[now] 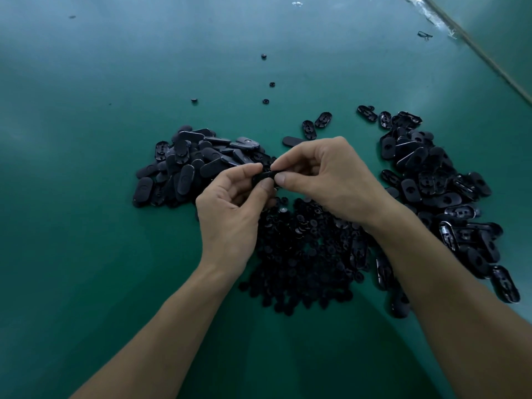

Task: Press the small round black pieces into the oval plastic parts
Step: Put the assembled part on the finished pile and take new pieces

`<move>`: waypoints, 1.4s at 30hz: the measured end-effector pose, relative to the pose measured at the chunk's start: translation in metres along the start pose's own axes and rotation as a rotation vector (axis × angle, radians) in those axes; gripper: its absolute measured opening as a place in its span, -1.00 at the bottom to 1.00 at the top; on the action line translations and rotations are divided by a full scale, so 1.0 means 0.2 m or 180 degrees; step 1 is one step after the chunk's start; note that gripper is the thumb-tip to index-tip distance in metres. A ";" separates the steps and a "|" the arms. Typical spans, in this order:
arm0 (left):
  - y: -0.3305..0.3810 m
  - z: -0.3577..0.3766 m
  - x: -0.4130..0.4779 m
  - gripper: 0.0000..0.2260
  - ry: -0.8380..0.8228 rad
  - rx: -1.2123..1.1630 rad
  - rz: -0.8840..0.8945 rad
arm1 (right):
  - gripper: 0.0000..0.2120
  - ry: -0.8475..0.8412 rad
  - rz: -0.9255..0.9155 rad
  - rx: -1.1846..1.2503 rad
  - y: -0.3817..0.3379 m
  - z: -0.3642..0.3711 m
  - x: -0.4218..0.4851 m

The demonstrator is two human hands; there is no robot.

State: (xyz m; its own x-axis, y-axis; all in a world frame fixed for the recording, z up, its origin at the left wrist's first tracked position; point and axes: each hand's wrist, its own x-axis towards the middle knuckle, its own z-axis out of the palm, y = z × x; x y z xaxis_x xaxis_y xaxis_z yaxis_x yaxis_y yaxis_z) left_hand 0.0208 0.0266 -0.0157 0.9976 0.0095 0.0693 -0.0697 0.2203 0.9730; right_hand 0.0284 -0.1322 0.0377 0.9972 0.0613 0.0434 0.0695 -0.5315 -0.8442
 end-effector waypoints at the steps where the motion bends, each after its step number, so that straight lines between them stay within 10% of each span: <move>1: 0.00 0.00 0.00 -0.83 0.0003 0.0000 -0.0007 | -0.89 -0.0027 0.0019 0.0055 0.01 0.00 0.00; 42: 0.03 0.00 -0.01 -0.83 0.0355 0.0178 0.0638 | -0.81 0.0352 0.0283 0.0717 0.00 0.04 -0.07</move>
State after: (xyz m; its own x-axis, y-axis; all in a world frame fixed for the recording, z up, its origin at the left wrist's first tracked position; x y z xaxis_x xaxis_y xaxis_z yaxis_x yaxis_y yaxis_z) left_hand 0.0189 0.0270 -0.0102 0.9580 0.1560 0.2406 -0.2636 0.1487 0.9531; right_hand 0.0133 -0.1263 0.0333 0.9970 -0.0764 0.0114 -0.0144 -0.3285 -0.9444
